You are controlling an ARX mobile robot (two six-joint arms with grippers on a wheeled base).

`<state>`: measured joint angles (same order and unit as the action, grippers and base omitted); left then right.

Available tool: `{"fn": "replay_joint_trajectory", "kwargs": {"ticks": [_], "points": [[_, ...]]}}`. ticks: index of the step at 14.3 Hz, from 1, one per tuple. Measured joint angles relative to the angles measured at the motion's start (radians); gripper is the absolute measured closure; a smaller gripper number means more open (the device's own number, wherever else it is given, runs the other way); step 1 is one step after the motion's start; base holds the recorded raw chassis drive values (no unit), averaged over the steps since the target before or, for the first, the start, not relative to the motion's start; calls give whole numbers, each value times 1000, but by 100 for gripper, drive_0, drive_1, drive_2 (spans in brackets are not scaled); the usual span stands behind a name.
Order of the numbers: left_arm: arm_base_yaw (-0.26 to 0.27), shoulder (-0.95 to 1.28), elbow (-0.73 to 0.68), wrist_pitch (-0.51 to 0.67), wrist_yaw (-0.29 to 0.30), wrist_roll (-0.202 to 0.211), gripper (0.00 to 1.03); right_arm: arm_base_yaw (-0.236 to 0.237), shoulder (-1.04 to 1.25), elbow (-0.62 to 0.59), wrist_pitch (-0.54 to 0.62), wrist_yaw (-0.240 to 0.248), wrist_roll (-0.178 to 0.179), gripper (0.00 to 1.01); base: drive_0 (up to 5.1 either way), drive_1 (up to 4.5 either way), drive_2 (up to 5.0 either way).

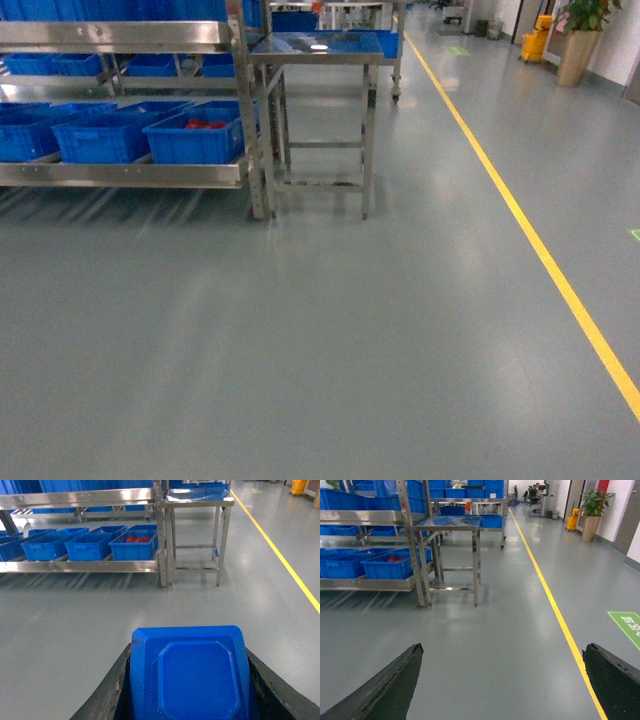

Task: Pick blue part to blue bin on bottom shelf

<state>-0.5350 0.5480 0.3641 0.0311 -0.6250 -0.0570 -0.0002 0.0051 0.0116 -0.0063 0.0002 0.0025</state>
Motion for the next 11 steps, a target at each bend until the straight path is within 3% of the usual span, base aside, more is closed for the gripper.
{"fn": "replay_joint_trajectory", "kwargs": {"ticks": [11], "points": [[2, 0, 0, -2, -2, 0, 60, 0, 0, 0, 1, 0, 0, 3, 9, 421, -403]]}}
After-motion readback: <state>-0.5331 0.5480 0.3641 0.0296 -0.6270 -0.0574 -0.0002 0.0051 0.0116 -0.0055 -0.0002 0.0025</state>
